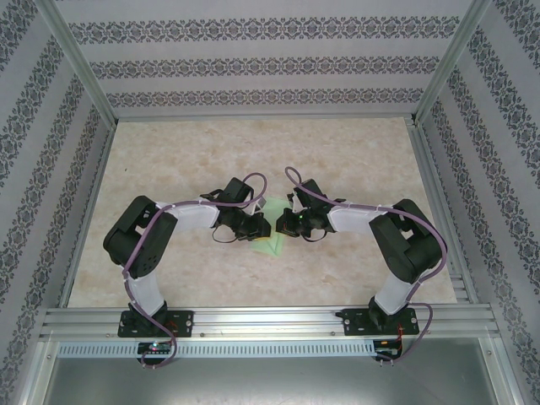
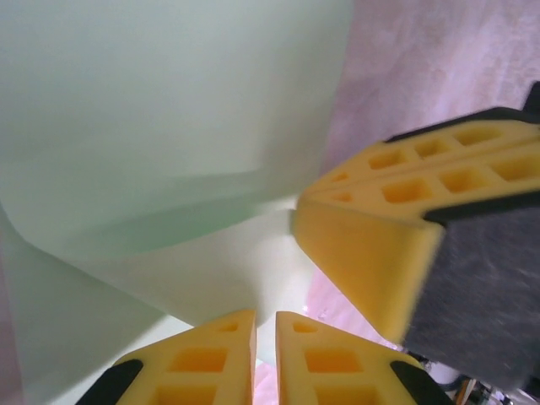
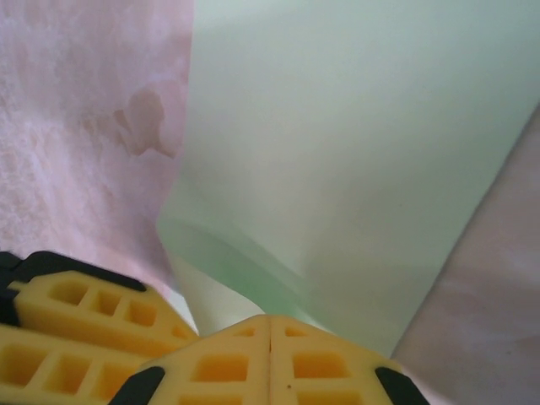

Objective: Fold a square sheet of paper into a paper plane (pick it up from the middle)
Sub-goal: Fold the triangle a second time at the center of the table.

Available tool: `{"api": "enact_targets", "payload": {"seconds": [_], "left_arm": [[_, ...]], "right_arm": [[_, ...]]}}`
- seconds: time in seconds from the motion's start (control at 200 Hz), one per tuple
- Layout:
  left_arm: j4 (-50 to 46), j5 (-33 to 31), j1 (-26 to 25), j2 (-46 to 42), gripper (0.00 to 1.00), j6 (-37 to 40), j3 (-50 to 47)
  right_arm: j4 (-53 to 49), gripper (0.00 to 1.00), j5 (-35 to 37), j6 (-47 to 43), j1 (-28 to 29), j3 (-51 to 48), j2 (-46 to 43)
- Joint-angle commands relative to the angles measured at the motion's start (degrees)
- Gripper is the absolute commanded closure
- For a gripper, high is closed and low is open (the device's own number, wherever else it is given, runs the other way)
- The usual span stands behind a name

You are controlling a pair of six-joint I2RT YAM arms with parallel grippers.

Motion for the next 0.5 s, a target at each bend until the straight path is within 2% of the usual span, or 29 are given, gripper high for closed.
{"api": "enact_targets", "payload": {"seconds": [0.0, 0.495], "left_arm": [[3.24, 2.44, -0.69, -2.38, 0.84, -0.57, -0.31], [3.67, 3.59, -1.75, 0.51, 0.83, -0.55, 1.82]], "right_arm": [[-0.88, 0.96, 2.76, -1.54, -0.22, 0.32, -1.20], [-3.30, 0.96, 6.26, -2.60, -1.05, -0.09, -2.56]]}}
